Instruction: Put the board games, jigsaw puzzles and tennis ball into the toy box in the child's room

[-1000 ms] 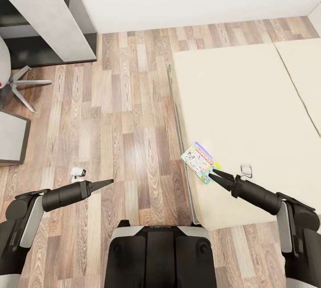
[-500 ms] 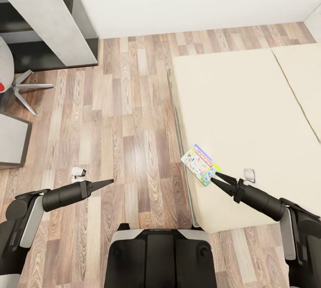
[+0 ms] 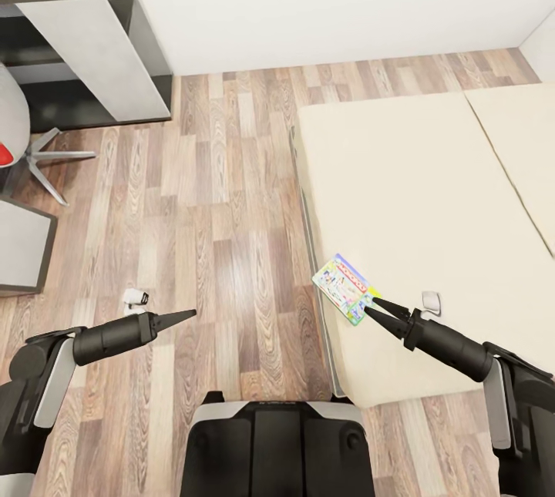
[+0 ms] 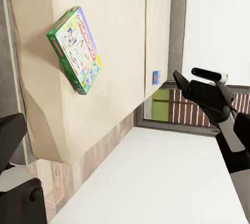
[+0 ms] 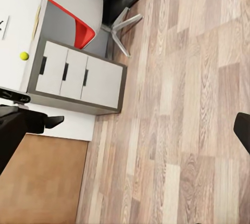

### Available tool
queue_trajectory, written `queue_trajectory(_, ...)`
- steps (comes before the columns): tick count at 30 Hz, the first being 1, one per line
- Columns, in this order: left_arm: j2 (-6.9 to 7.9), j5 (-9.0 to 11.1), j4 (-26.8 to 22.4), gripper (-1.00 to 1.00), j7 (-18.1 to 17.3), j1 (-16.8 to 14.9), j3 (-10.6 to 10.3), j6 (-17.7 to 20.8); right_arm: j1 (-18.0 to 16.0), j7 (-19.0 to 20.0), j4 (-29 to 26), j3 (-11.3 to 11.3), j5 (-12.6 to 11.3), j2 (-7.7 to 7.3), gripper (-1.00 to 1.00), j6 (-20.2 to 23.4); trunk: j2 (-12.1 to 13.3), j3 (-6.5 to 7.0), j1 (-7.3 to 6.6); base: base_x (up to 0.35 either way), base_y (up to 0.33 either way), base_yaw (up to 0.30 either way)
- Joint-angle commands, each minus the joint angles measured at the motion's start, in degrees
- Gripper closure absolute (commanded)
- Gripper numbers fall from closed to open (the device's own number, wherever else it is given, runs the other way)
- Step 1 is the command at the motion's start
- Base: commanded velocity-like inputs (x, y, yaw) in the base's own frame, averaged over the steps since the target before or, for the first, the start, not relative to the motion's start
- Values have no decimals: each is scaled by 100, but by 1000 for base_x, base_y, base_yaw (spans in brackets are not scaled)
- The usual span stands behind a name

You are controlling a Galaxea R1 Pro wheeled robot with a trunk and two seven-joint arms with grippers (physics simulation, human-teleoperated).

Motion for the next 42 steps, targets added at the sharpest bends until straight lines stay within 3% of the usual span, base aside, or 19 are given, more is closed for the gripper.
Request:
queue_trajectory(1,2,7,9,-100,-10,-1,11,35,-2,11,0,-3,-10,0,-100,43,-8,4,4,0,0,0)
queue_trajectory(5,14,7,30,-100,-6,-1,58,35,-2,8,1,-3,-15,5,-100,-55,-8,42,4,0,0,0)
queue_trajectory(20,272,8,86,-100,19,-1,86,32,33,40,282,-112,-9,-29,-100,-313,-8,184,4,0,0,0)
queue_trajectory(26,632,2,320,-100,35,145,108,22,249,4,305,-142,-10,-19,-100,-572,-8,240,4,0,0,0)
queue_trajectory(30,746,0,397,-100,17,190,219,18,318,-16,309,-158,-17,-47,-100,-740,-8,278,4,0,0,0)
queue_trajectory(42,782,3,451,-100,33,204,343,17,337,-217,344,-148,21,-10,-100,-819,-8,392,4,0,0,0)
